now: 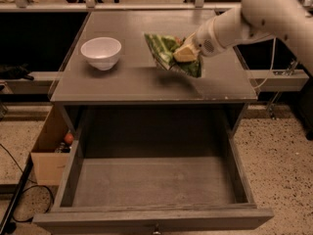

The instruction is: Pick green jalapeno chip bag from top drawer and place on counter

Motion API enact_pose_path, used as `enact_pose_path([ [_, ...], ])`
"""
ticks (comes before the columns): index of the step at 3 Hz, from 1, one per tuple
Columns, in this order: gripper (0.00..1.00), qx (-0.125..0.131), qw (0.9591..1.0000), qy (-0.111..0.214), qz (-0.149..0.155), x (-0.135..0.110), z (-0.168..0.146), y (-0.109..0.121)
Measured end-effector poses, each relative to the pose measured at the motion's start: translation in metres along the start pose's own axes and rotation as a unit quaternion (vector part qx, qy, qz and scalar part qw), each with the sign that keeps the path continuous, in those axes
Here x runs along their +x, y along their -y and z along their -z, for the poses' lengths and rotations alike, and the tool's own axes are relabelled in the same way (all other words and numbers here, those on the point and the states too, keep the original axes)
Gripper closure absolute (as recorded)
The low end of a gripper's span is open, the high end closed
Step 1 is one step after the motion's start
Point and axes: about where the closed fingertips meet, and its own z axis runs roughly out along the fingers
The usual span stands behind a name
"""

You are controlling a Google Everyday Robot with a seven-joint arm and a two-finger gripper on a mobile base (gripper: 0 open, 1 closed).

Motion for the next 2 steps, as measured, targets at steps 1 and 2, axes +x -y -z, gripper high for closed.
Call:
enact_pose_path([
  [1, 1.0, -0.007, 0.9998, -0.016, -0.004, 0.0218, -0.018, -0.0173],
  [2, 0.76, -0.011, 0.9997, -0.02, -0.005, 0.0271, -0.0231, -0.0219],
])
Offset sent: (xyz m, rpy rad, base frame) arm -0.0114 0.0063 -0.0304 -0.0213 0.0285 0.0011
